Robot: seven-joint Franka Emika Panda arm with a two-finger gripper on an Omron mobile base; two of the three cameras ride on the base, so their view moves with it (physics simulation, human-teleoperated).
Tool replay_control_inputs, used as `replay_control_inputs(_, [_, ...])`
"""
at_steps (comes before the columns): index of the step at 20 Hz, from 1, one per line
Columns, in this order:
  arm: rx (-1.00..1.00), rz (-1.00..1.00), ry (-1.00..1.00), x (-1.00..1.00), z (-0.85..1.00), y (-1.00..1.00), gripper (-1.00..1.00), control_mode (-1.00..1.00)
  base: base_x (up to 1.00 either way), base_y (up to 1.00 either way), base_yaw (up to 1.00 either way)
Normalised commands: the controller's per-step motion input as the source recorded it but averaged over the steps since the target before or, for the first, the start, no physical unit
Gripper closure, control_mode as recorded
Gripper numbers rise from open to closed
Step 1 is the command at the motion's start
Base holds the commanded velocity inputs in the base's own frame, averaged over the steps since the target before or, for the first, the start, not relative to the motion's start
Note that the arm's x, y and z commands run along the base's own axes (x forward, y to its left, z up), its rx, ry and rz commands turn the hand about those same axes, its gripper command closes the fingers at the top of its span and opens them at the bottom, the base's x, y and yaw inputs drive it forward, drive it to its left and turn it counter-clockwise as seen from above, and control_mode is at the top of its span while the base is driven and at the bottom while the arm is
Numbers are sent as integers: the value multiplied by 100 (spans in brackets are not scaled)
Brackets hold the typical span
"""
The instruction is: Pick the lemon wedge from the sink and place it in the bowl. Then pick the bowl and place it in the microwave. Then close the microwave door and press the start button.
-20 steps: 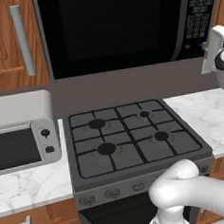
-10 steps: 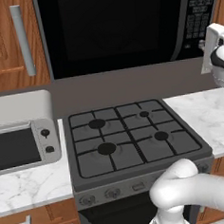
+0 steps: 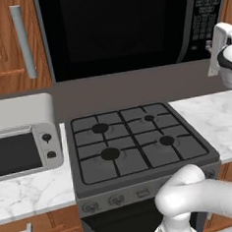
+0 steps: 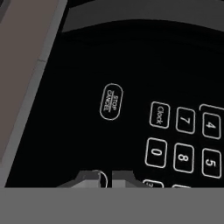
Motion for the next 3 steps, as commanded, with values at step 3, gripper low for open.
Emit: replay_control_inputs(3, [0, 0, 0, 0, -15, -21, 100, -100, 0, 0, 0])
